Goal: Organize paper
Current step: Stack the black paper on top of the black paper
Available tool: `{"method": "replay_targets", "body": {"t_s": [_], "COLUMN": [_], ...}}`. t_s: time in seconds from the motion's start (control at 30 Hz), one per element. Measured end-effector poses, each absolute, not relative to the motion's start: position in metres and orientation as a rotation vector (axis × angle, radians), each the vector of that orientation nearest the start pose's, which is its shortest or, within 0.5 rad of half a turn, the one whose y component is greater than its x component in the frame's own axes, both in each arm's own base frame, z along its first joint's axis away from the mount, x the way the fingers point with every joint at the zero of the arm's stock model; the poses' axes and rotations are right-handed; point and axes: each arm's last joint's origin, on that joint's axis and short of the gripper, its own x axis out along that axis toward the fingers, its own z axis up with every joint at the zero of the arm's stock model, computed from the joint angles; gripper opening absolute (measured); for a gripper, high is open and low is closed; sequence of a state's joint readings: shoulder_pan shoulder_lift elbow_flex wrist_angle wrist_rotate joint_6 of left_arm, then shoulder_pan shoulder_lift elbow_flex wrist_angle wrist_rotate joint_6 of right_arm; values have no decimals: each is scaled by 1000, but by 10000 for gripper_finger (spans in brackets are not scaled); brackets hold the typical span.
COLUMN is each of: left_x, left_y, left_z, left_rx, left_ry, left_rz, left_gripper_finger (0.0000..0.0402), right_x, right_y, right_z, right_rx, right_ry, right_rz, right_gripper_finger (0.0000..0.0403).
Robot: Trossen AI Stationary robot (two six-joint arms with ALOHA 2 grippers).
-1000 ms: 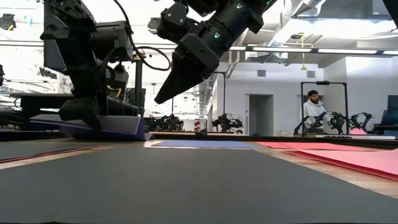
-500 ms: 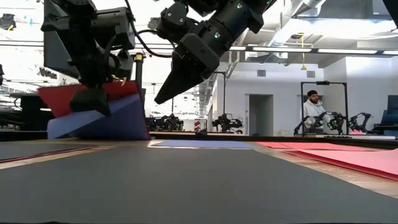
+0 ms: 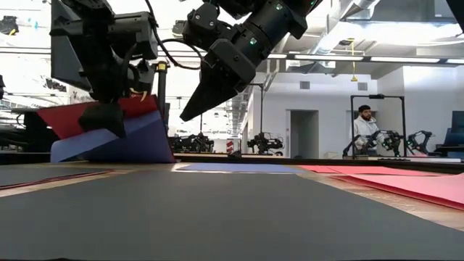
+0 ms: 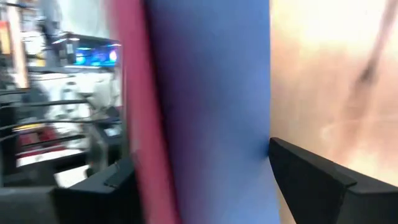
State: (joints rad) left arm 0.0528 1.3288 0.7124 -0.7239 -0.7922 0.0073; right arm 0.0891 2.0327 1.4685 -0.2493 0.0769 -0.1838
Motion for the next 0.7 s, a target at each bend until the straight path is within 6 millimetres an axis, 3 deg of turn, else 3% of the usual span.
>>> {"method": "replay_targets", "body": {"t_s": [0.23,0.7], "left_x": [202,193], "left_y": [30,43], "left_z": [193,197], "left_rx": [411,322], "left_ry": [1252,1299], "left_rz": [636,585], "left_gripper_finger": [266,175], "right_x": [442,442], "right_y": [37,37], "right_z": [189,189], "right_rx": [-241,-240], "right_ry": [808,808], "right_rz": [86,86], "right_gripper_finger": [187,187]}}
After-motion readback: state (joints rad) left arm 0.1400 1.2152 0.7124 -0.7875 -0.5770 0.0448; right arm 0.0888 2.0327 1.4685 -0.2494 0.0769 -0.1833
